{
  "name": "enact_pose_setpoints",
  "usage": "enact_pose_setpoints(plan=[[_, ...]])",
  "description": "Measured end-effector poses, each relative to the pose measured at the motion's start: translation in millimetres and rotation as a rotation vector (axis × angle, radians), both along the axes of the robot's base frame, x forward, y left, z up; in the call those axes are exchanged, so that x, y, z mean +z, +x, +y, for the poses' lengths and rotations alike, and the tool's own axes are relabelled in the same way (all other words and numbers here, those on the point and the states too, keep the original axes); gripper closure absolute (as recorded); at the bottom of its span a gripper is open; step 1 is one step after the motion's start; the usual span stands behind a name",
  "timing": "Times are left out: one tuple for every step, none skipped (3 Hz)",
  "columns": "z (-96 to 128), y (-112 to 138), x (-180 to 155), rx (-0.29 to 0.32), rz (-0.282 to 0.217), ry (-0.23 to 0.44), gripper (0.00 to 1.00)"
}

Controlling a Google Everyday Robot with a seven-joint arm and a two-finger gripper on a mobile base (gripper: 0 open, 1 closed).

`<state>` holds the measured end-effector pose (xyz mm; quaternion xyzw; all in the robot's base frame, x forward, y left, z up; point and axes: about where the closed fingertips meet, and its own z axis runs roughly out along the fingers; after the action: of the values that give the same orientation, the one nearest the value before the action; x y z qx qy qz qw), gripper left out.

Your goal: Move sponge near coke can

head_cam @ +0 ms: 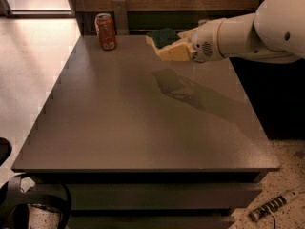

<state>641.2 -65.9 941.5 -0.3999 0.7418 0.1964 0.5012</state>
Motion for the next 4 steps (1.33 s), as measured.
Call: enact_pose_setpoints(plan=[[13, 33, -11, -0.043, 0.027, 0.016, 1.00], [18, 79, -33, -0.035, 0.029, 0.057, 1.00], [30, 114, -52, 0.020, 0.018, 0.076, 1.00], [42, 139, -63, 0.070, 0.008, 0.078, 1.00]])
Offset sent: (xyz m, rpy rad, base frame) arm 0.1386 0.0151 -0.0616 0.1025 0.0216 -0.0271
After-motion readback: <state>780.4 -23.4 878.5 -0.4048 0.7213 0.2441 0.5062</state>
